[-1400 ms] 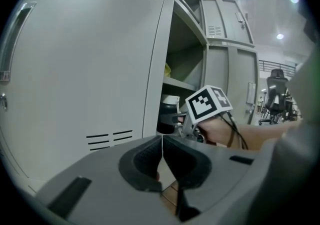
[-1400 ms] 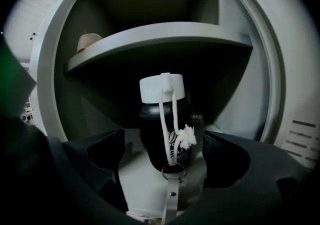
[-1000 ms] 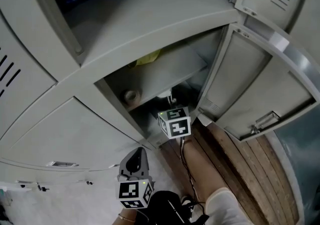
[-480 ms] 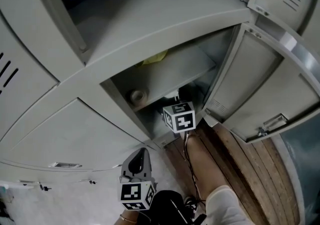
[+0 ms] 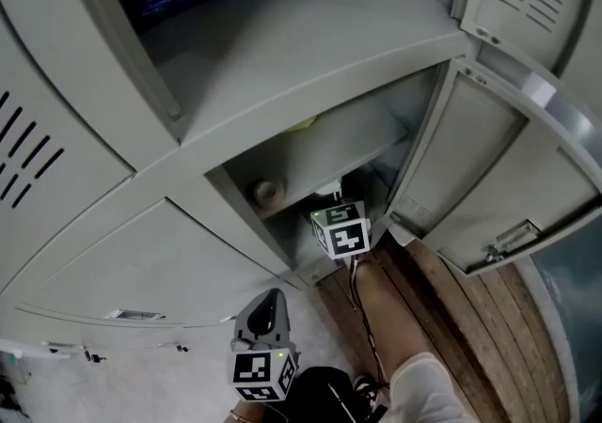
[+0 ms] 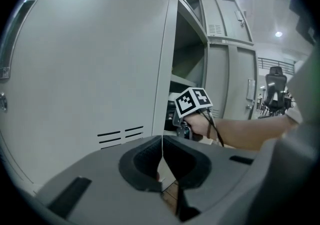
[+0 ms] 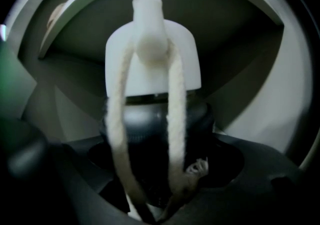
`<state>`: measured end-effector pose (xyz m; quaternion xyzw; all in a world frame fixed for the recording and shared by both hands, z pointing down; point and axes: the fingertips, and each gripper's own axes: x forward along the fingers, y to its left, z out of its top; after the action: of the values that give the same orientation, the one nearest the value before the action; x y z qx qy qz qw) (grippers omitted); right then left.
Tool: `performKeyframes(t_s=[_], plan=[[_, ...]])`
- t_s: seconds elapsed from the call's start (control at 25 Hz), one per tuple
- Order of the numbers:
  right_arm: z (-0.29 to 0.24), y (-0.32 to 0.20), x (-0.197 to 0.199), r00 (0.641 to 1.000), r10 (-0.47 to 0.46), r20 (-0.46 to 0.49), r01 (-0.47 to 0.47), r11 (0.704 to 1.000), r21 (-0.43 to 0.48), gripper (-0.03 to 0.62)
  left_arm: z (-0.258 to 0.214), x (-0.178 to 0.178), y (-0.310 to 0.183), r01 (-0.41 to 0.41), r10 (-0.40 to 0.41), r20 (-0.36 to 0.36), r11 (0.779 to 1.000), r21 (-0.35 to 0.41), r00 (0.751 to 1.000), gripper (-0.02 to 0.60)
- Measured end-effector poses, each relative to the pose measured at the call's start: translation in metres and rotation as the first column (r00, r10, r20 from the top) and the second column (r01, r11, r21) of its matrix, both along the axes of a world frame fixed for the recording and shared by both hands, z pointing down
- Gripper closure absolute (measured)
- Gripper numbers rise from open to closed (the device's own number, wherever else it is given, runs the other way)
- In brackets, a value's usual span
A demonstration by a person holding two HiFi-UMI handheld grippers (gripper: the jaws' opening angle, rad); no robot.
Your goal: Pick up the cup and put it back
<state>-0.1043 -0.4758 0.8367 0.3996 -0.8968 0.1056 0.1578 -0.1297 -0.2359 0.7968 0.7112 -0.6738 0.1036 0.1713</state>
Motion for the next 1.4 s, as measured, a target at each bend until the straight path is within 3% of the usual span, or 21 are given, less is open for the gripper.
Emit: performKeyframes(t_s=[0.44, 0.92, 1.4], plan=[[-0.018, 0.031, 0.029, 0.999, 0.045, -0.023, -0.046, 0.998, -0.030, 0.171, -0.019, 0.009, 0.010, -0.021, 0.020, -0.020, 0.998, -0.055, 1.000, 0.572], [-0.054, 0.091, 0.079, 0.994, 0.099, -0.050, -0.102, 0.992, -0.068, 0.174, -0.070, 0.017, 0.029, -0.028, 0.027, -0.013, 0.996, -0.088, 1.000, 0.572], [-0.193, 0.166, 0.128, 0.995, 0.099, -0.020, -0.099, 0.995, -0.032, 0.174, -0.171, 0.054, 0.046, -0.023, 0.020, -0.032, 0.997, -0.080, 0.999, 0.572]])
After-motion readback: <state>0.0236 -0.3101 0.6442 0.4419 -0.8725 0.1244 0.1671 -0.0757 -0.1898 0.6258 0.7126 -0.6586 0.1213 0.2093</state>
